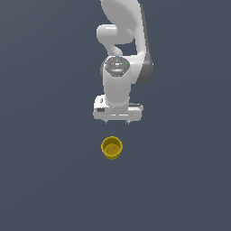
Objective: Pick up the object and move it to a goal position.
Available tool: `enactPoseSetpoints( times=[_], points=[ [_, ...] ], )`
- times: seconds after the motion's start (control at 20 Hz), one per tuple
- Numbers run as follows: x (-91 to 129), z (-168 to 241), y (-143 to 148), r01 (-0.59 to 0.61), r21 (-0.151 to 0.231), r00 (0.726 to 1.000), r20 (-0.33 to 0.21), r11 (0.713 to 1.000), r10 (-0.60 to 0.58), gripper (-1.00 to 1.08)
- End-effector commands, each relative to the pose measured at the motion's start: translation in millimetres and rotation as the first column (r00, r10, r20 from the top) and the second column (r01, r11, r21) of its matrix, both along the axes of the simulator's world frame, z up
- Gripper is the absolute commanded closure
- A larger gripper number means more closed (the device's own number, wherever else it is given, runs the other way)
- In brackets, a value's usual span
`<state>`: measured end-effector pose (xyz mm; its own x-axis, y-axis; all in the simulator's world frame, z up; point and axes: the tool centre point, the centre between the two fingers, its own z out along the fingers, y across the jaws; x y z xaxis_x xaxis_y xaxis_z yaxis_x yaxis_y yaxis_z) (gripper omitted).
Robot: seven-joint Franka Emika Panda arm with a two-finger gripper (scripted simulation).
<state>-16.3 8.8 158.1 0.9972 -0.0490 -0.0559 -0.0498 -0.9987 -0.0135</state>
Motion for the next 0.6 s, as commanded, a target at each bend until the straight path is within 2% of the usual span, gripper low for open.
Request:
enactPoseSetpoints(
  times=[0.0,0.3,0.55],
  points=[
    [0.0,0.0,0.0,0.0,0.0,1.0,0.0,1.0,0.0,-0.2],
    [0.3,3.4,11.2,-0.032,-0.006,0.999,0.0,0.999,0.032,-0.2],
    [0.9,2.0,11.6,-0.011,-0.014,1.0,0.002,1.0,0.011,-0.2]
  ],
)
